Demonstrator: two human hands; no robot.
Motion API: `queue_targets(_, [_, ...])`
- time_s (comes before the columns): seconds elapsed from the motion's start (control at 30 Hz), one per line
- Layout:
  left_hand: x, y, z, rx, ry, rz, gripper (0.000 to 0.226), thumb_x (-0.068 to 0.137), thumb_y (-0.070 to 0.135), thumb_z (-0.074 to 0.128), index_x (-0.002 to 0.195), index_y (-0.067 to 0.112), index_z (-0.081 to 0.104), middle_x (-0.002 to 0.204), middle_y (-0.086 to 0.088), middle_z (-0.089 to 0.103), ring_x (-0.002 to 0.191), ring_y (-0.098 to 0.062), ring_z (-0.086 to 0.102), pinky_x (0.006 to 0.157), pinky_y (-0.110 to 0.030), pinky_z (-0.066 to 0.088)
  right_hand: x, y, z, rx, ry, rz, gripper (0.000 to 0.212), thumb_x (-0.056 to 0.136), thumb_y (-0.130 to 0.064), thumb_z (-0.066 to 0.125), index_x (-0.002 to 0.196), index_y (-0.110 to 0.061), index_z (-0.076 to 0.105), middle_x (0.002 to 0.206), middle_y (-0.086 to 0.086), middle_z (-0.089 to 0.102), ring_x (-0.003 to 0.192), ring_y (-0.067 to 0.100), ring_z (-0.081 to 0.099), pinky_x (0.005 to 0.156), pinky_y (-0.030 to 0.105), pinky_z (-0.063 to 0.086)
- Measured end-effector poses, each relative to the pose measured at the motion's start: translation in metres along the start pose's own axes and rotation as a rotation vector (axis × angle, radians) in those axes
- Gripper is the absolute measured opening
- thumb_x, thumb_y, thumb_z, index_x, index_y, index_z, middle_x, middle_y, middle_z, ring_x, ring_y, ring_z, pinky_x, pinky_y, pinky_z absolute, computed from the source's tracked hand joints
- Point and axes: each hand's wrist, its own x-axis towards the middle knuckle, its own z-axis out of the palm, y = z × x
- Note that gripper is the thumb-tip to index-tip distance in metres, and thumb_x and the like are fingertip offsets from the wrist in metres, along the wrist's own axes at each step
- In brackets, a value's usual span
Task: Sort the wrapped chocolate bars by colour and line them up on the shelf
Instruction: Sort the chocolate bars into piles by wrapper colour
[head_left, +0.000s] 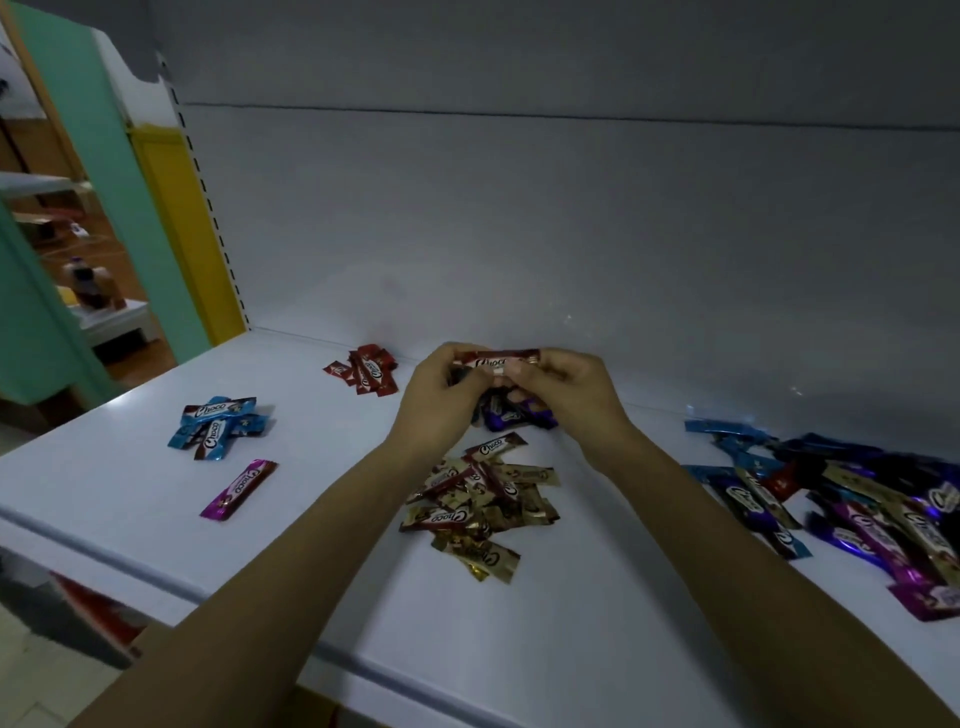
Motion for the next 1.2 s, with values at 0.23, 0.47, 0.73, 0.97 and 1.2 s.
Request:
queue_targets(0.23, [0.016,0.004,0.008,-0.388,0.105,-0.398,0.018,0.094,-0.005,0.043,0.107,0.004,0.050,0.073,-0.009,0.047,0.050,-0.011,0.037,0.038,-0.018,0.030,0.019,0.038,-0.039,-0.217,0.354,0.013,0.027,0.094,-0.014,0.054,0.073,-0.005,0.067,0.068,0.011,0.065,0.059,0.015,0.056,0.057,0.024,0.047])
queue_targets(0.47, [0.018,-0.008,0.001,-0.687,0.220,-0.608,0.013,0.094,0.005,0.055,0.081,0.004,0.054,0.072,-0.007,0.053,0.052,-0.009,0.044,0.036,-0.011,0.037,0.016,0.068,-0.052,-0.749,0.420,-0.342,0.018,0.092,-0.014,0.059,0.104,-0.011,0.072,0.083,0.008,0.066,0.068,0.020,0.058,0.066,0.029,0.044])
queue_targets(0.73, [0.014,-0.013,-0.005,-0.768,0.220,-0.609,0.020,0.099,0.009,0.047,0.091,0.002,0.064,0.078,-0.008,0.063,0.045,-0.005,0.061,0.034,-0.011,0.039,0.016,0.044,-0.028,-0.492,0.286,-0.320,0.021,0.095,-0.020,0.052,0.076,-0.018,0.060,0.069,-0.004,0.061,0.063,0.007,0.059,0.059,0.028,0.047])
queue_targets(0.97, [0.006,-0.014,-0.019,-0.744,0.286,-0.560,0.010,0.099,0.015,0.050,0.093,0.010,0.057,0.090,-0.004,0.067,0.044,-0.005,0.060,0.034,-0.011,0.039,0.008,-0.007,-0.006,-0.415,-0.105,-0.304,0.025,0.075,-0.002,0.068,0.065,-0.018,0.052,0.061,-0.003,0.053,0.052,0.007,0.046,0.054,0.024,0.045])
queue_targets(1.2, [-0.002,-0.021,-0.027,-0.856,0.275,-0.584,0.034,0.102,0.010,0.039,0.133,0.005,0.050,0.095,-0.007,0.065,0.073,-0.016,0.065,0.054,-0.029,0.057,-0.010,0.010,0.024,-0.750,-0.576,-0.307,0.012,0.073,-0.024,0.077,0.079,-0.016,0.069,0.073,-0.007,0.066,0.067,0.006,0.061,0.064,0.032,0.055])
